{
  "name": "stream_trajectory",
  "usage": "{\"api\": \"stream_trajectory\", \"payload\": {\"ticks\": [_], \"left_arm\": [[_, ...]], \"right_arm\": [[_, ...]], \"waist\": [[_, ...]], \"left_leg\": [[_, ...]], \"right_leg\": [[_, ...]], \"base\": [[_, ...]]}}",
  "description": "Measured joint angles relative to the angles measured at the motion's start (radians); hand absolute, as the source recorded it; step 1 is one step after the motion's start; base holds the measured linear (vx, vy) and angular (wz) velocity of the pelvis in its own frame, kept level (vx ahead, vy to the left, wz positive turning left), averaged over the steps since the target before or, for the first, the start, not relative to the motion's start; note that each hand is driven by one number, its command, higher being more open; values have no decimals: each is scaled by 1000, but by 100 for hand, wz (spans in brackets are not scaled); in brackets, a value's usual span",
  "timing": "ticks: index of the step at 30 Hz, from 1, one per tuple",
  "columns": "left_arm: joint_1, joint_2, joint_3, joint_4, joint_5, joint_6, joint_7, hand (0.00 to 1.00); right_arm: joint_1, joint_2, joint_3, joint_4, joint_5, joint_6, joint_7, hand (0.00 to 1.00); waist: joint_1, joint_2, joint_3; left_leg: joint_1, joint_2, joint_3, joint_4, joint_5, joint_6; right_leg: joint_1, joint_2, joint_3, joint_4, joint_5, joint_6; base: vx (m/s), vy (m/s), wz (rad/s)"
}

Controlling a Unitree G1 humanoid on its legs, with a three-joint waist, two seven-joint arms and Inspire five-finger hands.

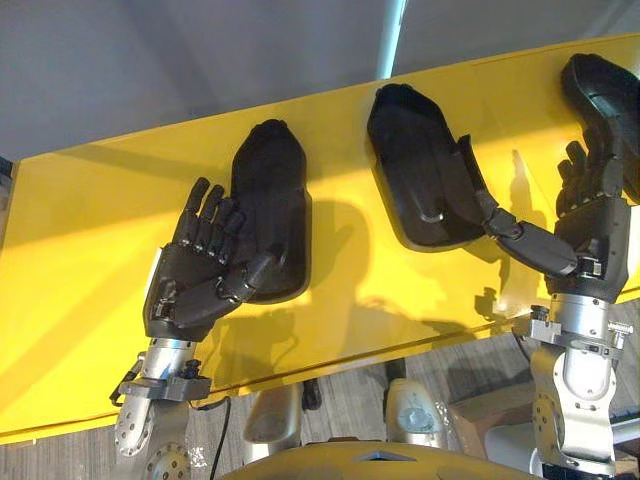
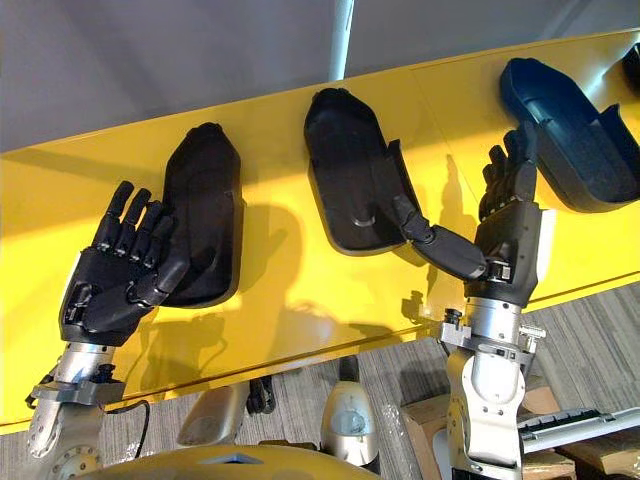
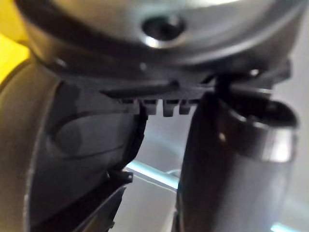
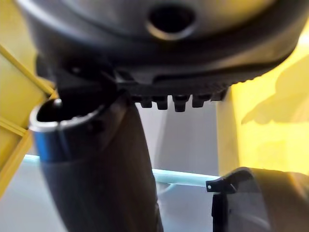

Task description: Walk over and take three plastic housings, then place them on the shelf

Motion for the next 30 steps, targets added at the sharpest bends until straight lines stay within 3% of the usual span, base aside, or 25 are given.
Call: {"api": "stream_trajectory", "payload": {"ticks": [10, 14, 22, 26, 30], "left_arm": [[-10, 2, -15, 0, 0, 0, 6, 100], [-10, 2, -17, 0, -12, -1, 7, 100], [-21, -4, -16, -10, -31, -42, 12, 100], [-32, -13, -6, -35, -5, -66, 100, 100], [-30, -44, 56, -53, 137, -59, 210, 100]], "right_arm": [[23, 13, 23, 0, 0, 0, 13, 100], [27, 32, 35, 0, 1, 0, 49, 100], [49, 34, 89, 0, -1, -1, 87, 100], [52, 41, 94, 0, 0, -1, 102, 100], [53, 69, 102, 0, 0, -1, 102, 100]], "waist": [[-1, -24, -18], [-1, -44, -40], [2, -51, -99], [1, -53, -119], [3, -57, -144]], "left_leg": [[18, 7, 16, -2, 0, -1], [32, 6, 16, -6, 0, -1], [60, -9, -2, -55, 22, -4], [77, -16, -17, -83, 39, -7], [90, -20, -27, -108, 52, -11]], "right_leg": [[10, 5, 15, -9, 8, 1], [27, 4, 13, -16, 9, 1], [61, -2, -11, -47, 16, 2], [81, -3, -31, -61, 20, -3], [92, -3, -41, -66, 21, -5]], "base": [[-19, 4, -5], [0, 0, 0], [-2, -9, 7], [-10, -26, 10], [-15, -19, 9]]}}
